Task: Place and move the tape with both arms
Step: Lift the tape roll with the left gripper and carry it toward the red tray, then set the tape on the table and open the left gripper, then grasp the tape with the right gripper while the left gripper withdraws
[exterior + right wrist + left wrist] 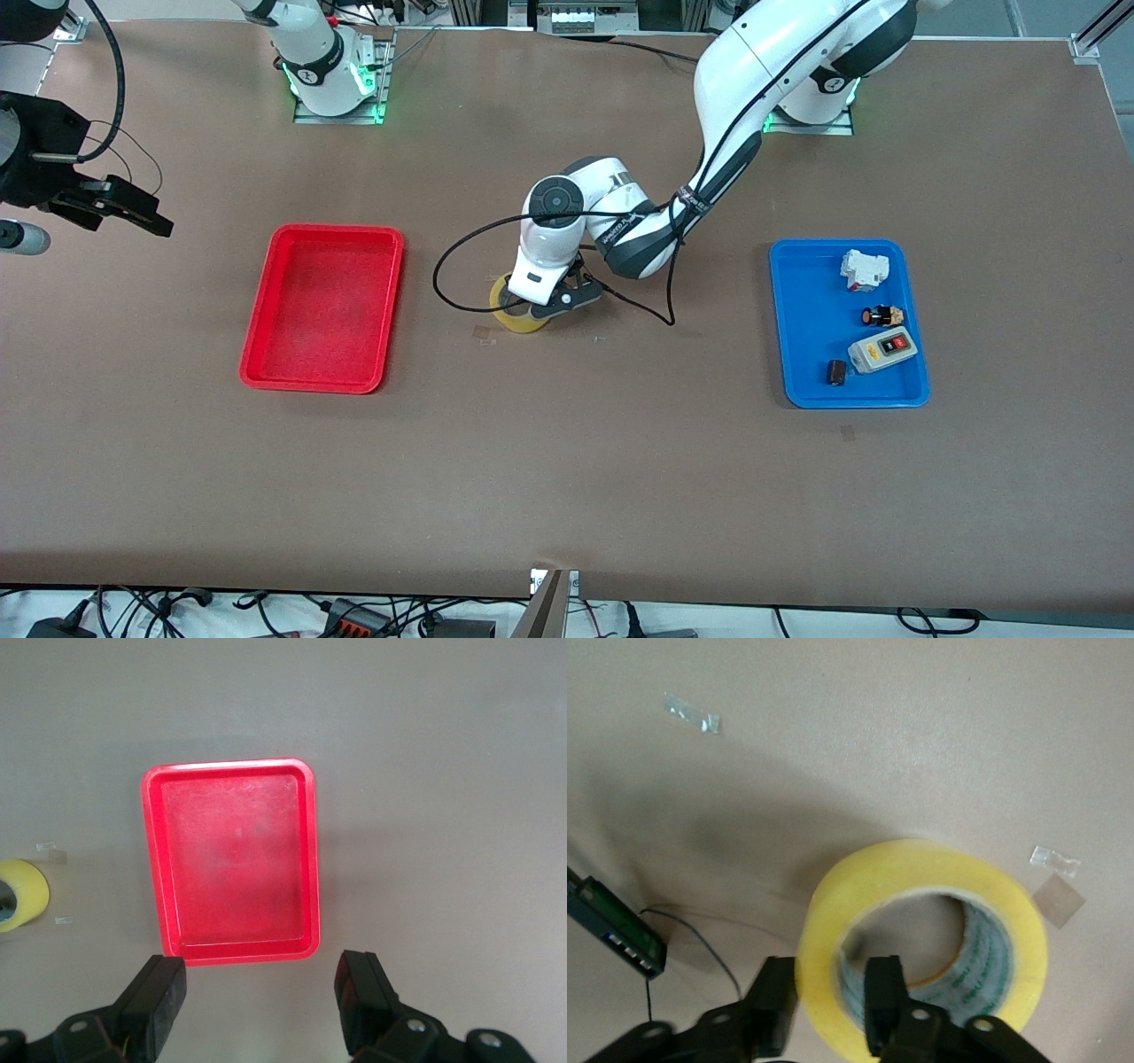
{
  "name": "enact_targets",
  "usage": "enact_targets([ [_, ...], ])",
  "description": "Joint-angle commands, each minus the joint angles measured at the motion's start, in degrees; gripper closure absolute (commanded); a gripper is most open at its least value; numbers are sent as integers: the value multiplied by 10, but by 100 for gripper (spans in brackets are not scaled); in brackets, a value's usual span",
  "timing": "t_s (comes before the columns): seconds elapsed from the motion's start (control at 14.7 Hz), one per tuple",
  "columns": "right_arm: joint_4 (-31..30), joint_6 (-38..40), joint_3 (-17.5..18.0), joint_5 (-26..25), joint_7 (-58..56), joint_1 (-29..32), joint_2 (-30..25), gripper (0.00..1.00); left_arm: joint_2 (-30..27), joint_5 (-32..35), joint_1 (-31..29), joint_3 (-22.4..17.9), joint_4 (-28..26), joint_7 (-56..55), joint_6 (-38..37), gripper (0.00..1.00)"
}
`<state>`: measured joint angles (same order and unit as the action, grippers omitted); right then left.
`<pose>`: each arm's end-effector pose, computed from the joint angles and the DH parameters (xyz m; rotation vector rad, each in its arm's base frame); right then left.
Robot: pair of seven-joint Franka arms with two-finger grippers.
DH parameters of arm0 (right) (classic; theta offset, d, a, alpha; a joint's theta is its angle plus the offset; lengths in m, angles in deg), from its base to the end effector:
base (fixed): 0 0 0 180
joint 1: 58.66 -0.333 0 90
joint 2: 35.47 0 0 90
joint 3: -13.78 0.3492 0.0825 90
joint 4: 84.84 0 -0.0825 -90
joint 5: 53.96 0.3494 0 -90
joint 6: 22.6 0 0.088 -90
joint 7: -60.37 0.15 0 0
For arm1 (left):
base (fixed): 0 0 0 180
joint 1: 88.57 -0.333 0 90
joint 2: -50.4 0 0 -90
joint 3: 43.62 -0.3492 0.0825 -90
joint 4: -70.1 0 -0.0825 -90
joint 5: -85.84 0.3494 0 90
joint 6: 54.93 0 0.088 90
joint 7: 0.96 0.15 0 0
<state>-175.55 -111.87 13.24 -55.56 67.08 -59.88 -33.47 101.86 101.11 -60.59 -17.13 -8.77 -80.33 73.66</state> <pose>0.5264 0.0021 0.5900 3.1040 -0.1627 -0.0903 0.4999 -0.5420 0.2138 2.9510 0.6581 -0.1575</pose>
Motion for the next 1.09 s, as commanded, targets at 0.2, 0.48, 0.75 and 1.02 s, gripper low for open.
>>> enact_targets([
  [0.2, -3, 1, 6, 5, -7, -4, -4, 1, -17, 13, 4, -10, 28, -12, -25, 0],
  [0.48, -2, -6, 7, 5, -1, -59, 5, 1, -100, 12, -36, -7, 28, -10, -144, 0],
  [0.75, -1, -54, 7, 5, 93, -151, 57, 1, -169, 10, -98, -3, 28, 27, -252, 0],
  [1.02, -1, -132, 7, 5, 175, -235, 129, 1, -217, 4, -192, 1, 28, 147, -349, 0],
])
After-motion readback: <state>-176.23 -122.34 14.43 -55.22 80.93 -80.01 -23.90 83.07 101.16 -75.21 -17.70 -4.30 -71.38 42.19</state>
